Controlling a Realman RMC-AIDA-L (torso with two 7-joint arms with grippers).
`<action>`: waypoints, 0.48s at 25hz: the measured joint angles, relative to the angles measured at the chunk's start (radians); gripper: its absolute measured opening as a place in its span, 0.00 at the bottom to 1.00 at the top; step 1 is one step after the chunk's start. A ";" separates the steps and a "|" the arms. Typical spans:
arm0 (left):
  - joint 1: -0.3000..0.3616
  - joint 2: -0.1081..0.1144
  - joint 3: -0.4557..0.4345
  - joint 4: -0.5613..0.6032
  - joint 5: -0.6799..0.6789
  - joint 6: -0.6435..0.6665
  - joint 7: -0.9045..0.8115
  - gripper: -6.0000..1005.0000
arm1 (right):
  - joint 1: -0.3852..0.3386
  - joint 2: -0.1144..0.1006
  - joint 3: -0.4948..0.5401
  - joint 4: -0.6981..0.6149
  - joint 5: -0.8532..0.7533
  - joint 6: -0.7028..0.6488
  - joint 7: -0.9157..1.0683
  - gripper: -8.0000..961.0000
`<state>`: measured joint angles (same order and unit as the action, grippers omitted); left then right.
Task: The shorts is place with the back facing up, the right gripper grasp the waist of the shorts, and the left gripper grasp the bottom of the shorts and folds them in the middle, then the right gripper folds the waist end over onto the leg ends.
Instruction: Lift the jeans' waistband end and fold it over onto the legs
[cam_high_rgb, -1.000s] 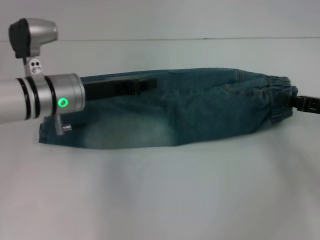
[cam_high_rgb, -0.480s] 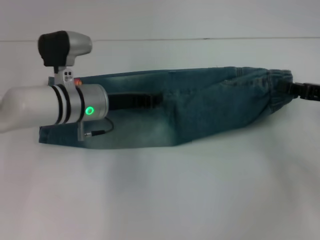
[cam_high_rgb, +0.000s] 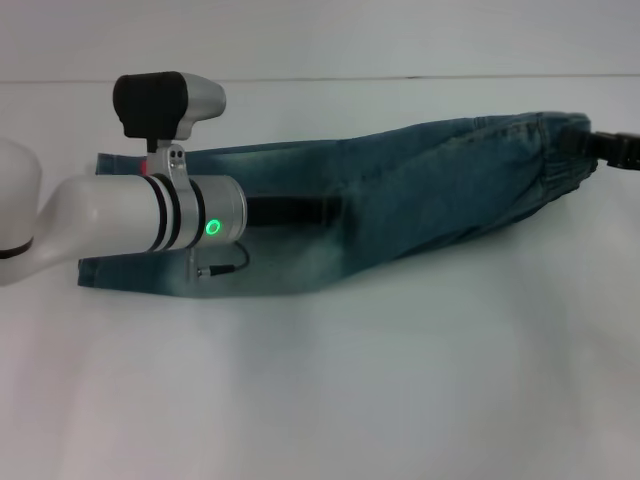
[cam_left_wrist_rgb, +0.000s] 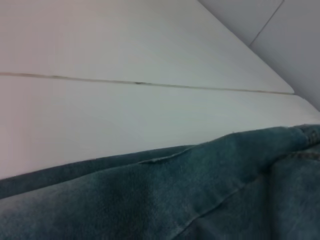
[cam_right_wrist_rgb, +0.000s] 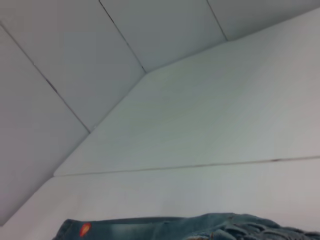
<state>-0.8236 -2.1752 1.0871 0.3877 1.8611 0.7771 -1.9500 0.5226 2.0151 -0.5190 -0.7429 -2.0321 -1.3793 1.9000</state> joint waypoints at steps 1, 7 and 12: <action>-0.001 0.000 0.020 -0.001 -0.012 -0.009 -0.002 0.04 | 0.000 0.001 0.000 -0.014 0.001 -0.005 0.006 0.08; -0.002 0.000 0.128 -0.004 -0.101 -0.039 -0.007 0.05 | 0.001 0.013 -0.005 -0.104 0.003 -0.041 0.049 0.08; -0.008 0.000 0.216 -0.018 -0.176 -0.057 -0.008 0.06 | -0.003 0.031 -0.007 -0.184 0.003 -0.063 0.075 0.09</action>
<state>-0.8315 -2.1752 1.3026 0.3701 1.6848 0.7201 -1.9580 0.5197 2.0463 -0.5263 -0.9268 -2.0293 -1.4421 1.9745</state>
